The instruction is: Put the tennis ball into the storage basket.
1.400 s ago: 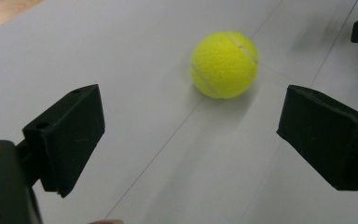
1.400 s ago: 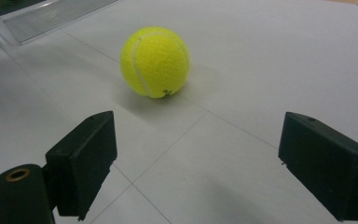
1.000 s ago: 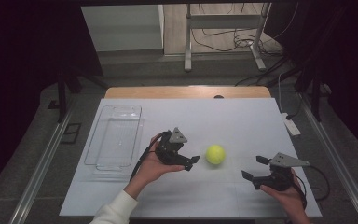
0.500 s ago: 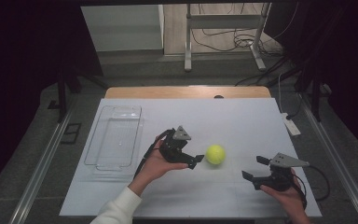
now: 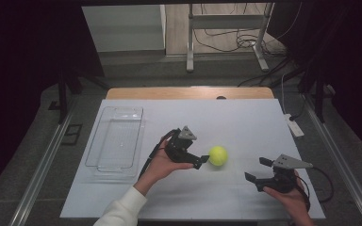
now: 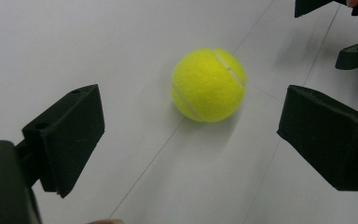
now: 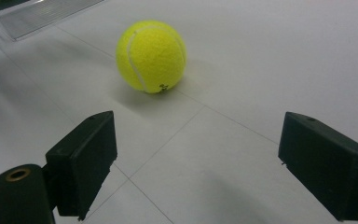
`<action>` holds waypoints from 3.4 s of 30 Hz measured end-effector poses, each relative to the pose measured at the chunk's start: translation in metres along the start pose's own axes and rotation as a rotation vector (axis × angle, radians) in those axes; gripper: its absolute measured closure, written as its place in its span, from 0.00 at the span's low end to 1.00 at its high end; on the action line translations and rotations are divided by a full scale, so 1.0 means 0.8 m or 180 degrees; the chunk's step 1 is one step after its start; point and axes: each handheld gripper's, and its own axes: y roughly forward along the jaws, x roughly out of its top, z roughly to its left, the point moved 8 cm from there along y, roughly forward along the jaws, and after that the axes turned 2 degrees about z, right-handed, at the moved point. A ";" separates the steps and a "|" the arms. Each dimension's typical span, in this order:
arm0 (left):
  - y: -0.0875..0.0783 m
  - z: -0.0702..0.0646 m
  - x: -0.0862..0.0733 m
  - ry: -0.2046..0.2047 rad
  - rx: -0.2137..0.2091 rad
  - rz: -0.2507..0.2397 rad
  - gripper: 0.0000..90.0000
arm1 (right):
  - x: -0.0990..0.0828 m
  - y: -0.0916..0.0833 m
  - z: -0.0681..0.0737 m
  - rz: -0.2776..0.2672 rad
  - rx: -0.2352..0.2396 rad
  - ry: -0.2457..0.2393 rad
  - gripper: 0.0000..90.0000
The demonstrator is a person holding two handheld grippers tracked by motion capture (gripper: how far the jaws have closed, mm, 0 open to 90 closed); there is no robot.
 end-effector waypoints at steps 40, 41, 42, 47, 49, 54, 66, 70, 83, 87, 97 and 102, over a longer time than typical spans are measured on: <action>0.032 -0.016 0.030 0.0080 -0.0150 0.0124 0.09 | -0.003 0.003 0.002 0.0066 0.0034 -0.0041 0.13; 0.034 -0.017 0.030 0.0086 -0.0150 0.0134 0.09 | -0.003 0.003 0.002 0.0068 0.0034 -0.0043 0.13; 0.034 -0.017 0.030 0.0086 -0.0150 0.0134 0.09 | -0.003 0.003 0.002 0.0068 0.0034 -0.0043 0.13; 0.039 -0.016 0.031 0.0082 -0.0144 0.0160 0.09 | -0.003 0.003 0.002 0.0071 0.0037 -0.0047 0.13; 0.042 -0.015 0.032 0.0079 -0.0143 0.0165 0.09 | -0.003 0.003 0.002 0.0071 0.0038 -0.0046 0.13; 0.046 -0.014 0.031 0.0079 -0.0141 0.0192 0.09 | -0.003 0.003 0.002 0.0068 0.0040 -0.0047 0.13; 0.061 -0.010 0.027 0.0049 -0.0137 0.0293 0.08 | -0.003 0.002 0.002 0.0067 0.0030 -0.0054 0.13; 0.069 -0.011 0.026 0.0039 -0.0140 0.0336 0.08 | -0.003 0.002 0.002 0.0070 0.0025 -0.0059 0.13; 0.088 -0.012 0.020 0.0035 -0.0166 0.0467 0.07 | -0.003 0.002 0.001 0.0058 0.0028 -0.0049 0.13; 0.096 -0.013 0.018 0.0032 -0.0179 0.0513 0.07 | -0.003 0.001 -0.001 0.0053 0.0015 -0.0039 0.13; 0.110 -0.016 0.016 -0.0016 -0.0204 0.0562 0.05 | -0.004 0.001 0.000 0.0056 0.0016 -0.0043 0.13; 0.115 -0.018 0.015 -0.0014 -0.0247 0.0572 0.09 | -0.004 0.001 0.000 0.0061 0.0016 -0.0046 0.13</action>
